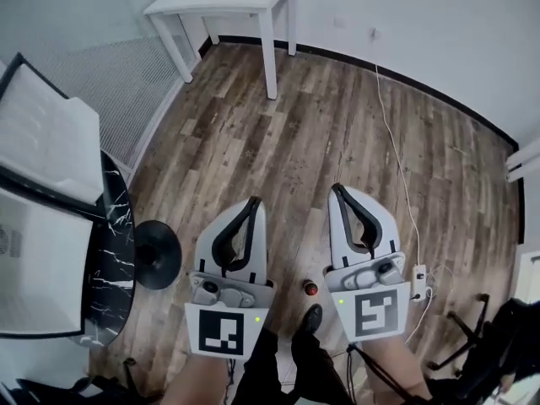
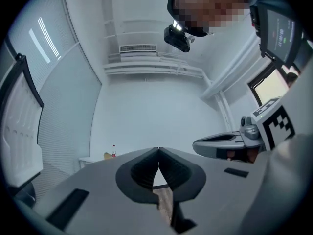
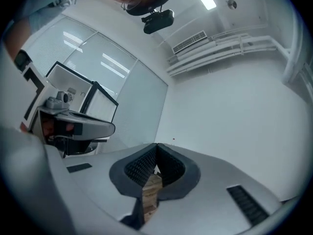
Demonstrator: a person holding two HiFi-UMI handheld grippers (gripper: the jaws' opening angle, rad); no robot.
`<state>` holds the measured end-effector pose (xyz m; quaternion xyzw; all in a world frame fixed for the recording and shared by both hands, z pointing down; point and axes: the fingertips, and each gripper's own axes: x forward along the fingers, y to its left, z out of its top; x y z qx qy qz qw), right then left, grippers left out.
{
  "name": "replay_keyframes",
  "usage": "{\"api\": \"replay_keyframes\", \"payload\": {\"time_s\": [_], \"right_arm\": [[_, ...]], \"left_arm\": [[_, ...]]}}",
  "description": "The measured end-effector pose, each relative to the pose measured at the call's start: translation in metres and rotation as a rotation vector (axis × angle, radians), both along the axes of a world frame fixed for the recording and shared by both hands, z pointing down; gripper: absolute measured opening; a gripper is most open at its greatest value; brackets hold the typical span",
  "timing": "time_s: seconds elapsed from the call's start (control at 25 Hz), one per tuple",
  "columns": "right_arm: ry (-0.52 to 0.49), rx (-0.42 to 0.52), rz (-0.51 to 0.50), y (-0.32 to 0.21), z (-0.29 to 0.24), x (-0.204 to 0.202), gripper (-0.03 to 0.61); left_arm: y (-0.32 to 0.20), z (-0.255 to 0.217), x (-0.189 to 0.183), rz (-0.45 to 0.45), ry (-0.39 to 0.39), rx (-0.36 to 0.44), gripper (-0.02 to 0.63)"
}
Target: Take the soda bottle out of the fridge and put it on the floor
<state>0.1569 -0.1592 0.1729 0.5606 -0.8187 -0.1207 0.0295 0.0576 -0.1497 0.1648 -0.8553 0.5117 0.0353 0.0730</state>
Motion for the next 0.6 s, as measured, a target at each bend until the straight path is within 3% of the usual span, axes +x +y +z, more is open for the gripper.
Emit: {"api": "replay_keyframes", "payload": {"time_s": [0.32, 0.6], "right_arm": [[-0.021, 0.087, -0.003, 0.045, -0.118, 0.0, 0.012], [-0.022, 0.124, -0.001, 0.064, -0.163, 0.001, 0.012]], "left_arm": [[0.04, -0.127, -0.025, -0.105, -0.021, 0.078, 0.012], [0.064, -0.178, -0.031, -0.122, 0.013, 0.117, 0.011]]}}
